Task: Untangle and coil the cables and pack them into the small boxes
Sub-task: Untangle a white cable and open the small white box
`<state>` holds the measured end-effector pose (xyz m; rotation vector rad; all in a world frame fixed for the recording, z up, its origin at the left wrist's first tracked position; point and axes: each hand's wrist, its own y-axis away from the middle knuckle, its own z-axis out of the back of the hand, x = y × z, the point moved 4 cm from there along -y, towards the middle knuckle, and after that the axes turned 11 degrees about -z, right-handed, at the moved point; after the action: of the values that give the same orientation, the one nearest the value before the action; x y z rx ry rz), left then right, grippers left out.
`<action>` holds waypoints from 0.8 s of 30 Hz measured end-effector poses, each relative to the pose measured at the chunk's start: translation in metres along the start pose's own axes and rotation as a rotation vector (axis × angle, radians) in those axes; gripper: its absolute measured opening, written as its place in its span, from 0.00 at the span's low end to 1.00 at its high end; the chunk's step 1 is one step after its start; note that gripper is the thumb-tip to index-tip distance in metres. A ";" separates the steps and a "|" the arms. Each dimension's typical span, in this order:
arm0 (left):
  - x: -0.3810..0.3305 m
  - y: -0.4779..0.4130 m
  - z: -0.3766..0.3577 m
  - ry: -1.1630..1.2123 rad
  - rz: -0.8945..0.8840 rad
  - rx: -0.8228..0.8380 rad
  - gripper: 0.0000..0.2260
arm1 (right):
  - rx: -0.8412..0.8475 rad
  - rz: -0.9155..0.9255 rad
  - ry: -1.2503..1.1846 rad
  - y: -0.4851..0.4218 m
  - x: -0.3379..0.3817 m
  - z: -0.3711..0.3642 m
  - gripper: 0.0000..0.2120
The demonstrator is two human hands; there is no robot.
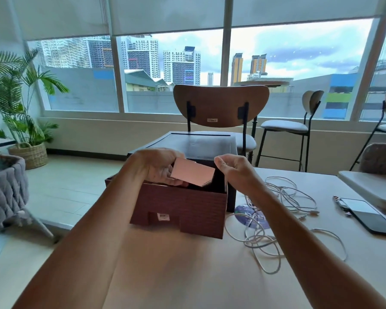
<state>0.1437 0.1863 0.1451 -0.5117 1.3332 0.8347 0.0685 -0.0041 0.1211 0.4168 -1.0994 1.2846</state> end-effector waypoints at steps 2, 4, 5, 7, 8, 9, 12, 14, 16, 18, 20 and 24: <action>0.001 -0.010 0.000 -0.036 0.025 -0.007 0.08 | 0.008 -0.021 -0.016 -0.007 0.000 0.005 0.22; 0.006 -0.020 -0.004 -0.087 0.039 -0.011 0.05 | 0.061 -0.053 -0.011 -0.013 -0.003 0.010 0.27; 0.008 -0.024 -0.006 -0.128 0.033 -0.012 0.05 | 0.096 -0.075 0.008 -0.016 -0.007 0.011 0.29; 0.015 -0.033 -0.012 -0.197 0.009 -0.002 0.09 | 0.171 -0.107 0.077 -0.019 -0.018 0.007 0.30; 0.018 -0.038 -0.015 -0.217 -0.004 0.006 0.10 | 0.187 -0.115 0.113 -0.020 -0.024 0.006 0.29; 0.020 -0.041 -0.018 -0.235 -0.014 0.005 0.10 | 0.189 -0.117 0.141 -0.022 -0.029 0.006 0.27; 0.024 -0.051 -0.022 -0.294 -0.021 -0.004 0.07 | 0.200 -0.122 0.160 -0.024 -0.039 0.003 0.26; 0.026 -0.059 -0.025 -0.397 -0.021 0.003 0.08 | 0.193 -0.111 0.153 -0.026 -0.045 0.001 0.26; 0.030 -0.066 -0.030 -0.521 -0.006 0.047 0.11 | 0.167 -0.105 0.152 -0.028 -0.051 -0.002 0.26; 0.036 -0.071 -0.037 -0.633 0.037 0.116 0.05 | 0.155 -0.087 0.139 -0.028 -0.054 -0.005 0.27; 0.038 -0.071 -0.040 -0.765 0.062 0.151 0.10 | 0.140 -0.068 0.113 -0.028 -0.056 -0.006 0.28; 0.035 -0.070 -0.033 -1.044 -0.029 0.017 0.15 | 0.095 -0.057 0.078 -0.027 -0.060 -0.009 0.29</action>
<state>0.1777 0.1265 0.0956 -0.0307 0.3666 0.8745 0.1033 -0.0378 0.0754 0.4620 -0.9571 1.2952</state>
